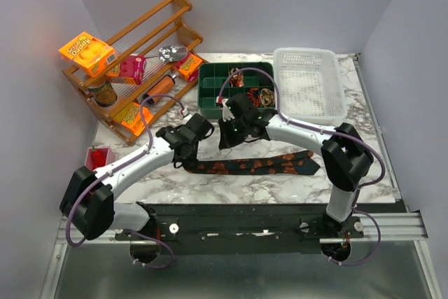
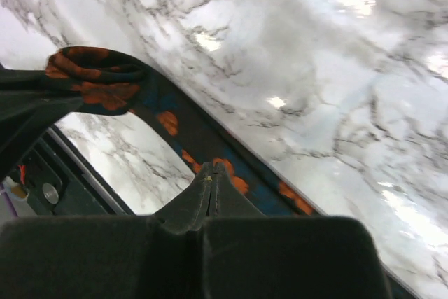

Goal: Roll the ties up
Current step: Roll the tie at the center of the board.

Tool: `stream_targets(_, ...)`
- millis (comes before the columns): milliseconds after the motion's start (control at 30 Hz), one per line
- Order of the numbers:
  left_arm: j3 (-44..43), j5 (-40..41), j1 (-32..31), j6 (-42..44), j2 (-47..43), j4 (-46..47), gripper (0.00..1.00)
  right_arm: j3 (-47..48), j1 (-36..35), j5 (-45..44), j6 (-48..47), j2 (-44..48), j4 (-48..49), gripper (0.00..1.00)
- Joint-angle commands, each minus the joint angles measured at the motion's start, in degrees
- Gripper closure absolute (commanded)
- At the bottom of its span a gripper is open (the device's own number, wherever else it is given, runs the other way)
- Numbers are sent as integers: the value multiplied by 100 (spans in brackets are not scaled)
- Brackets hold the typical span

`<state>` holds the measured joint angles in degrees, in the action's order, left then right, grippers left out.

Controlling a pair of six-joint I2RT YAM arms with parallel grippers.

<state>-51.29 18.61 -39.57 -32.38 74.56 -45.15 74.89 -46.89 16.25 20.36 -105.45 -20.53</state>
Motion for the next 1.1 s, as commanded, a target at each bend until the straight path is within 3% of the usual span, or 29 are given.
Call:
stream_targets(0, -294, 538, -121, -58, 172, -495, 100, -317, 189, -280, -146, 165, -214, 99)
stream_targets(300, -804, 960, -840, -286, 1156, -926, 100, -493, 312, -342, -155, 191, -214, 99)
stream_targets(667, -997, 636, -1272, -497, 1930, -391, 100, -599, 330, -377, -181, 200, -205, 99)
stream_targets(800, -971, 407, -1334, -515, 1930, -65, 86, -643, 330, -359, -181, 183, -205, 99)
stream_targets(833, -971, 354, -1360, -506, 1948, -21, 75, -643, 330, -359, -190, 174, -197, 99)
stream_targets(933, -1015, 345, -1395, -506, 1983, 50, 57, -651, 339, -342, -190, 165, -205, 99)
stream_targets(1067, -997, 319, -1413, -506, 1939, 207, 51, -651, 348, -351, -199, 130, -205, 99)
